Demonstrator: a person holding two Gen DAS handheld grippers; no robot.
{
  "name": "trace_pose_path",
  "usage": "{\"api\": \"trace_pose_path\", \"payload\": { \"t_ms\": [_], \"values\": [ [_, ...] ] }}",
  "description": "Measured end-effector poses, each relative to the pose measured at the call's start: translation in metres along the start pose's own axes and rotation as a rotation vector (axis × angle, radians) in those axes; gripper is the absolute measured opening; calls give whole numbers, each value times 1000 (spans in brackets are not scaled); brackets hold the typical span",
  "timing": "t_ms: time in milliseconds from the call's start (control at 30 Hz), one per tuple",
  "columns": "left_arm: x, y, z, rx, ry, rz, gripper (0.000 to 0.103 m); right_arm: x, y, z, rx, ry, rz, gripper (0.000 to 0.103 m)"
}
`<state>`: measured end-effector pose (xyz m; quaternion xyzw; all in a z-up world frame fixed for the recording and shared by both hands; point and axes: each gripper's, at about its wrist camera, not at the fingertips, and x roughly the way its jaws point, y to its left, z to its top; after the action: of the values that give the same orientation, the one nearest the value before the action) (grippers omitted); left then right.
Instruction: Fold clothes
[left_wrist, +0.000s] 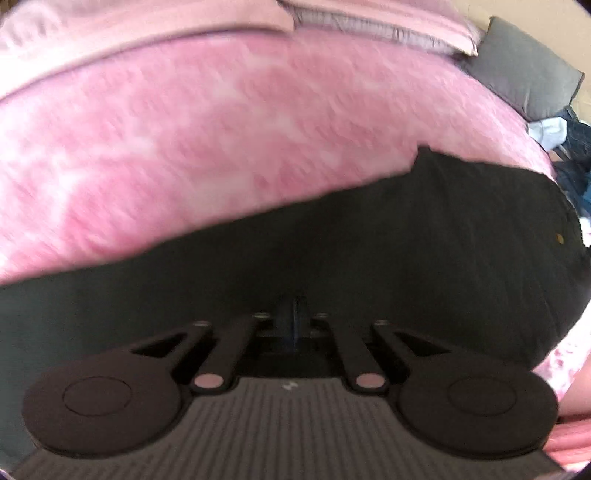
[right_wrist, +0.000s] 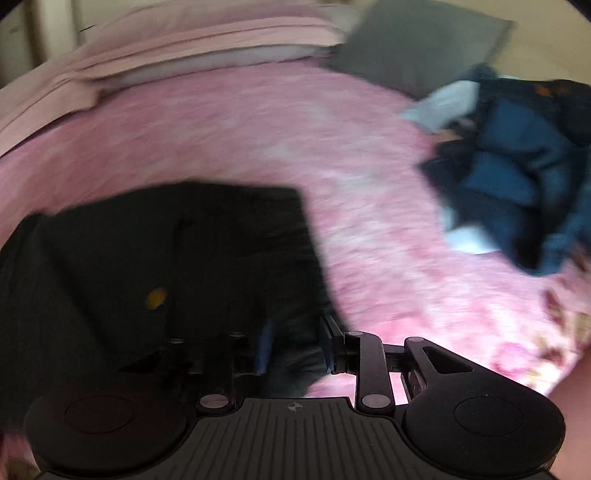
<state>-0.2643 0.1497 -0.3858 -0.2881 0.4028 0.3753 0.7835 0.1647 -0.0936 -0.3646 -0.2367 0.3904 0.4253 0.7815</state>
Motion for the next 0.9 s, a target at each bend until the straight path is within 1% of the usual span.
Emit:
{"api": "trace_pose_path", "payload": {
  "t_ms": [67, 100, 133, 200, 233, 267, 300, 333, 400, 433, 467, 500, 567, 600, 667, 733, 800, 833, 867, 900],
  "values": [
    [-7, 5, 0, -20, -16, -38, 3, -14, 1, 4, 41, -36, 21, 29],
    [-9, 5, -3, -12, -29, -57, 3, -20, 7, 3, 48, -55, 58, 29],
    [-8, 4, -7, 11, -37, -64, 4, -23, 17, 0, 35, -68, 92, 29],
    [-2, 4, -19, 69, -57, -67, 4, -21, 41, -10, -28, -76, 122, 29],
    [1, 8, -24, 84, -68, -64, 4, -15, 49, -17, -54, -71, 104, 29],
    [4, 13, -29, 92, -84, -69, 4, -4, 56, -28, -71, -63, 67, 29],
    [5, 20, -33, 78, -110, -96, 4, 5, 60, -37, -73, -67, 33, 29],
    [5, 26, -37, 63, -129, -112, 3, 9, 59, -43, -39, -93, 13, 29],
    [0, 32, -42, 55, -172, -121, 3, 4, 58, -43, 43, -145, -5, 29],
    [-3, 35, -45, 51, -193, -126, 3, -4, 63, -42, 53, -183, -11, 29],
    [-6, 37, -48, 52, -217, -130, 3, -12, 70, -41, 55, -230, -4, 29],
    [-9, 35, -54, 67, -244, -128, 4, -19, 79, -44, 36, -284, 35, 29],
    [-12, 34, -72, 95, -293, -97, 5, -26, 104, -57, -45, -338, 131, 29],
    [-14, 34, -82, 111, -313, -64, 5, -22, 119, -68, -107, -337, 155, 29],
    [-23, 39, -104, 116, -357, 5, 5, -7, 141, -93, -207, -333, 126, 29],
    [-41, 59, -119, 52, -369, 79, 5, -8, 147, -109, -198, -390, 86, 29],
    [-63, 83, -131, -26, -368, 148, 5, -28, 148, -110, -139, -370, 58, 29],
    [-74, 94, -138, -65, -367, 182, 5, -44, 148, -108, -99, -368, 68, 29],
    [-84, 105, -143, -100, -369, 213, 4, -59, 147, -107, -63, -382, 111, 29],
    [-93, 110, -148, -121, -378, 229, 4, -67, 148, -108, -53, -389, 155, 29]
  ]
}}
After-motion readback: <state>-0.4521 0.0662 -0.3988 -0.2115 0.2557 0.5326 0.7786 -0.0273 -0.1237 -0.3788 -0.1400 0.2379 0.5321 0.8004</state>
